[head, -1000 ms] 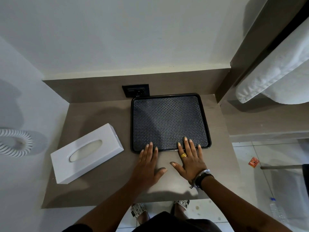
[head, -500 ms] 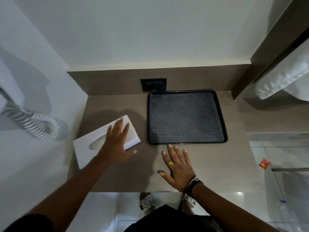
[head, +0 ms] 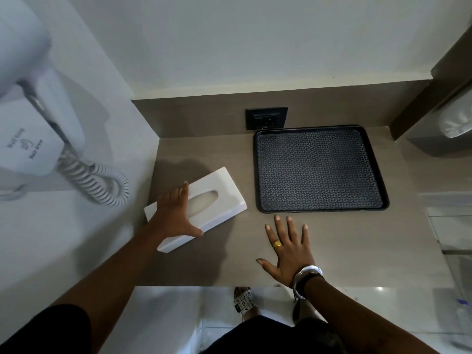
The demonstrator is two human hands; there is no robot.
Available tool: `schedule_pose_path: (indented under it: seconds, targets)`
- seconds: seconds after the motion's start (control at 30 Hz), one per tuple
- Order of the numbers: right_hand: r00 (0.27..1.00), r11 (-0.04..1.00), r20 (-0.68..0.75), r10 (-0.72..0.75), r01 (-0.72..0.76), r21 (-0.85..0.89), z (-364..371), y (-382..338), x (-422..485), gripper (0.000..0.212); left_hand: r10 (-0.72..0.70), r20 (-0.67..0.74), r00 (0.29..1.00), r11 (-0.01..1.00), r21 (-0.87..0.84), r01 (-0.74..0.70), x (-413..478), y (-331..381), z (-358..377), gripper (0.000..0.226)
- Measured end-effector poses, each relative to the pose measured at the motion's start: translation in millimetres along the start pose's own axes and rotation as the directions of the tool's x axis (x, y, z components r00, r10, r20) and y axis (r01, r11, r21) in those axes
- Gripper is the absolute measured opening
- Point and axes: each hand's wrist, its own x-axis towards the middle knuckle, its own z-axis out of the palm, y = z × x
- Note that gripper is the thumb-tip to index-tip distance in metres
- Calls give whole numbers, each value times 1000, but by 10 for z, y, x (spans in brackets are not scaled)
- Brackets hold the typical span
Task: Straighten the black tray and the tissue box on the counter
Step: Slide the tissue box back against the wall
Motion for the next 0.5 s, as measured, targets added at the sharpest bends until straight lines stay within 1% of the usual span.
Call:
schedule_pose_path:
  seconds: [0.13,0.2,0.33,0.4,0.5]
  targets:
    - [1000,1000,2,1,-1,-4,8,-3,-1,92,-10,-59,998,998,-56,6,-18,-17,36,149]
    - [1000,1000,-6,-1,1,-2,13,6,-3,91,-58,-65,996,991,-125,50,-28,8,39,146]
    - [999,1000,-32,-6,6,-14,24,2,-5,90,-201,-122,972,958,-234,168,4,37,-44,140]
    - [998,1000,-54,-9,8,-19,20,-2,-1,88,-324,-137,936,911,-312,270,106,23,-145,140]
    - [998,1000,-69,-11,9,-27,17,5,-6,85,-543,-103,834,768,-462,443,338,3,-299,138]
